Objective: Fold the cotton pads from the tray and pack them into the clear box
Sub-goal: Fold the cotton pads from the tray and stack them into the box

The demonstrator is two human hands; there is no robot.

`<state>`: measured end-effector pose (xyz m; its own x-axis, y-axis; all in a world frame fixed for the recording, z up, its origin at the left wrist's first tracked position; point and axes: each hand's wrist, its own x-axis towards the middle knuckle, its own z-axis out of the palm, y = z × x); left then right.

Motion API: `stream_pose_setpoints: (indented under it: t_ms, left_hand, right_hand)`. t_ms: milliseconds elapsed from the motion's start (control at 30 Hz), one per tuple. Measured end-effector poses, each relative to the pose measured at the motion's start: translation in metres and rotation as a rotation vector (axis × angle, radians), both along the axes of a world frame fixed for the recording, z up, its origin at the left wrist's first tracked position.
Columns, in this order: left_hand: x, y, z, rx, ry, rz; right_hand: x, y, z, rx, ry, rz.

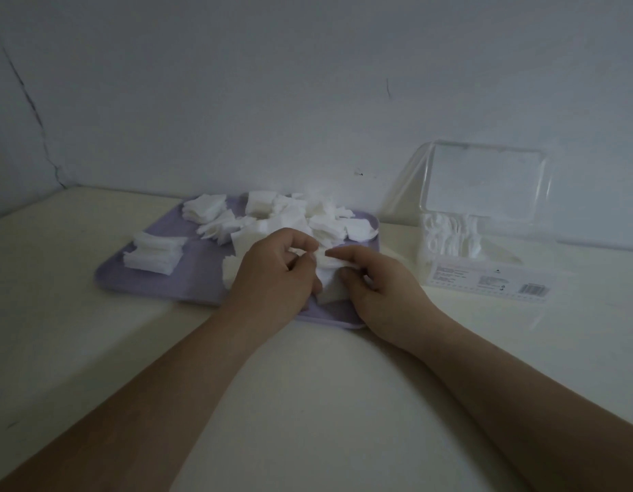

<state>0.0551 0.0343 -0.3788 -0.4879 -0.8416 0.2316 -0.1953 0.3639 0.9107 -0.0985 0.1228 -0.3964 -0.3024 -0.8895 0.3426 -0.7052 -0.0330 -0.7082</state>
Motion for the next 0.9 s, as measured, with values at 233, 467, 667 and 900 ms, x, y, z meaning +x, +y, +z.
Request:
stream_pose_setpoints:
  t_ms: [233, 467, 667, 900]
  left_hand:
    - [0.0017, 0.0000, 0.0021, 0.041, -0.020, -0.023]
    - [0.0024, -0.0002, 0.0023, 0.011, -0.015, -0.075]
    - [0.0025, -0.0035, -0.0013, -0.050, -0.074, -0.101]
    - [0.0029, -0.0015, -0.0001, 0.021, 0.066, -0.043]
  right_hand:
    - [-0.0032, -0.0006, 0.0023, -0.101, -0.274, -0.021]
    - [-0.0043, -0.0011, -0.0010, -0.194, -0.463, 0.037]
    - [-0.0054, 0.0004, 0.0006, -0.192, -0.505, 0.105]
    - [-0.0080, -0.0029, -0.0033, -0.186, -0.482, 0.082]
